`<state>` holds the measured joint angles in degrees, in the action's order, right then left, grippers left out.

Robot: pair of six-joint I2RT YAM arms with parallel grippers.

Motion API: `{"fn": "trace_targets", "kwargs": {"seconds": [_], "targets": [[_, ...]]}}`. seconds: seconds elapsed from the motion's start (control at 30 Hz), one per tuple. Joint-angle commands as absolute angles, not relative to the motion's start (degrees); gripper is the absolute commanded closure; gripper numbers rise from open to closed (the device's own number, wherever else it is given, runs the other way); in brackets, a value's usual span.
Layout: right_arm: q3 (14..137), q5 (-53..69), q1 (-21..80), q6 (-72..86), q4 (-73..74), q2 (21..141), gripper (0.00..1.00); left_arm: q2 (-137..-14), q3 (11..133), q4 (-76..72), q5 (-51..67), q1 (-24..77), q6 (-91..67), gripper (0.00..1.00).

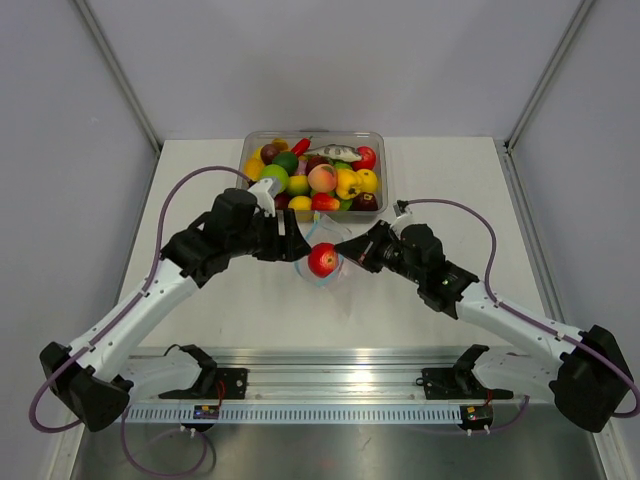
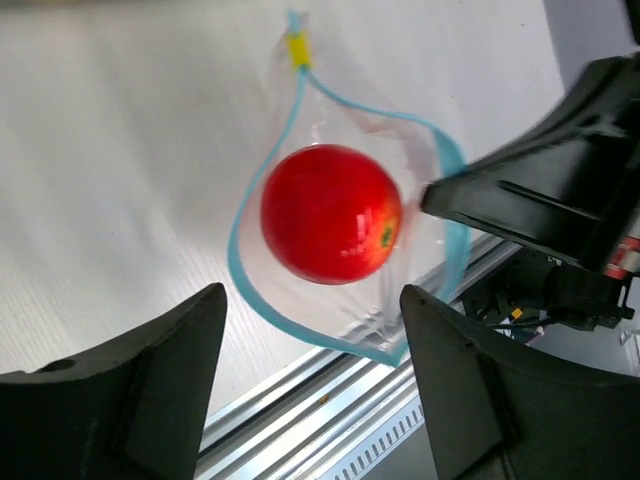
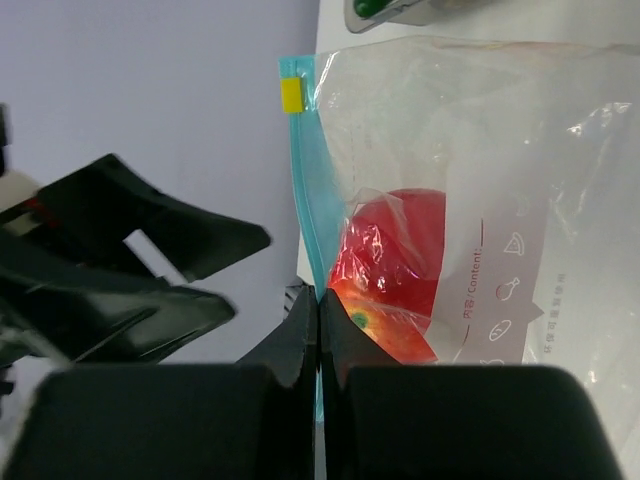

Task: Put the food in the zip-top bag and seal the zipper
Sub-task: Place the fake fruit in the zipper food storage bag, then adjust the zipper food storage bag at the center of the board.

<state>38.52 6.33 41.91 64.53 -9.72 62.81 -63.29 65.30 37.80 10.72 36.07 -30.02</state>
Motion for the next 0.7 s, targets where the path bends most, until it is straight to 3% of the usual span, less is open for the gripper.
{"fn": "trace_targets", "kwargs": {"seconds": [0.0, 0.07, 0.27, 0.4, 0.43, 0.5, 0.53, 0.67], "targets": [[38.24, 10.36, 41.40, 64.95, -15.81, 61.43, 1.00, -63.19, 61.97, 35.17, 9.67, 34.72, -31.55, 0.29], [37.97, 11.68, 41.40, 65.04, -16.17, 61.79, 1.00, -64.07, 59.69, 34.20, 8.35, 34.54, -33.74, 0.36], [36.65, 11.95, 41.40, 65.39, -16.87, 61.35, 1.00, -65.74, 54.33, 28.04, 10.98, 34.54, -35.86, 0.41], [36.48, 11.69, 41.40, 65.57, -16.70, 61.61, 1.00, -67.32, 52.47, 25.41, 13.27, 34.54, -36.47, 0.62], [36.47, 11.52, 41.40, 65.48, -16.53, 61.79, 1.00, -67.41, 52.30, 25.14, 13.62, 34.54, -36.82, 0.76], [37.00, 10.64, 41.40, 65.13, -14.61, 62.22, 1.00, -67.33, 52.82, 24.44, 14.59, 34.54, -36.91, 0.88], [37.52, 10.29, 41.40, 64.43, -13.37, 62.40, 1.00, -67.59, 53.34, 24.52, 14.94, 34.54, -36.83, 1.00], [42.79, 7.31, 41.40, 60.39, -3.46, 62.67, 1.00, -68.82, 58.87, 27.76, 16.60, 34.72, -35.77, 1.00]]}}
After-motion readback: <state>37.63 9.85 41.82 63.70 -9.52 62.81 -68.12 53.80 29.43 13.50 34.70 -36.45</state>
